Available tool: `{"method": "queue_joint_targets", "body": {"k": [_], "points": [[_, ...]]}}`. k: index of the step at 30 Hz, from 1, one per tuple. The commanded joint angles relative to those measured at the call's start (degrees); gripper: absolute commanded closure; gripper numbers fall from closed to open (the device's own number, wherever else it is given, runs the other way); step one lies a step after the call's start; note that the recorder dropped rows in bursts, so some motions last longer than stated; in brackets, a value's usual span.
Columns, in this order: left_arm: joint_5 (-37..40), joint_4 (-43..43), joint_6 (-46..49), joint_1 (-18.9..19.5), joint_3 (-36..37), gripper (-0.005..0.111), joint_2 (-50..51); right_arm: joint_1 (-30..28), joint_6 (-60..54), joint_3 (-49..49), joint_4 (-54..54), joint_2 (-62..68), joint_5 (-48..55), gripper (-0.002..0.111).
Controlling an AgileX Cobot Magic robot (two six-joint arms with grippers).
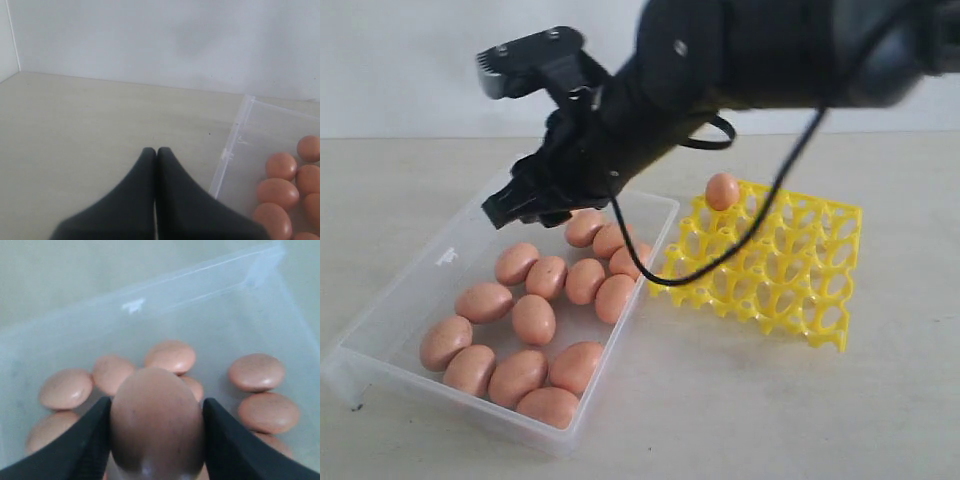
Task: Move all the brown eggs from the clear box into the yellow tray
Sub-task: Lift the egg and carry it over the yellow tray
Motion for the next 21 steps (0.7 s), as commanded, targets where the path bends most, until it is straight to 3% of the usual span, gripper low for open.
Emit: {"method": "queue_joint_targets", "body": {"k": [1, 3, 4, 6, 7, 8, 9, 10, 11, 13, 14, 21], "points": [[-0.6, -0.1, 0.4, -0.3, -0.2, 0.111, 0.2, -1.5, 11.8, 22.5, 0.1, -14.2, -32.5, 0.109], [-0.6, -0.1, 0.4, -0.3, -0.2, 0.111, 0.2, -3.7, 11.8, 30.6, 1.1, -18.7, -43.3, 0.109], [-0.6, -0.1, 0.4, -0.3, -0.2, 0.111, 0.2, -8.0, 11.8, 37.5, 4.8, -22.5, -52.4, 0.109], [-0.6, -0.1, 0.4, -0.3, -0.2, 0.111, 0.2, -17.9, 15.3, 41.9, 6.7, -23.9, -55.0, 0.109], [-0.6, -0.1, 0.4, -0.3, -0.2, 0.111, 0.2, -26.6, 25.4, 41.9, -2.8, -22.3, -53.6, 0.109], [-0.6, -0.1, 0.4, -0.3, -0.2, 0.111, 0.2, -30.1, 32.3, 41.4, -13.9, -21.2, -54.5, 0.109], [-0.6, -0.1, 0.4, -0.3, -0.2, 0.111, 0.2, -38.8, 57.6, 39.0, -43.4, -17.1, -60.9, 0.109], [-0.6, -0.1, 0.4, -0.3, -0.2, 0.111, 0.2, -43.4, 69.1, 37.1, -55.4, -14.9, -66.7, 0.109], [-0.6, -0.1, 0.4, -0.3, -0.2, 0.111, 0.2, -50.0, 86.0, 31.7, -75.6, -7.9, -85.4, 0.109], [-0.6, -0.1, 0.4, -0.3, -0.2, 0.111, 0.2, -54.9, 97.6, 22.9, -92.5, 1.4, -98.0, 0.109], [-0.6, -0.1, 0.4, -0.3, -0.2, 0.111, 0.2, -55.4, 99.8, 19.8, -97.2, 4.8, -98.3, 0.109], [-0.6, -0.1, 0.4, -0.3, -0.2, 0.111, 0.2, -53.3, 88.3, 16.8, -103.3, 15.2, -96.9, 0.109]]}}
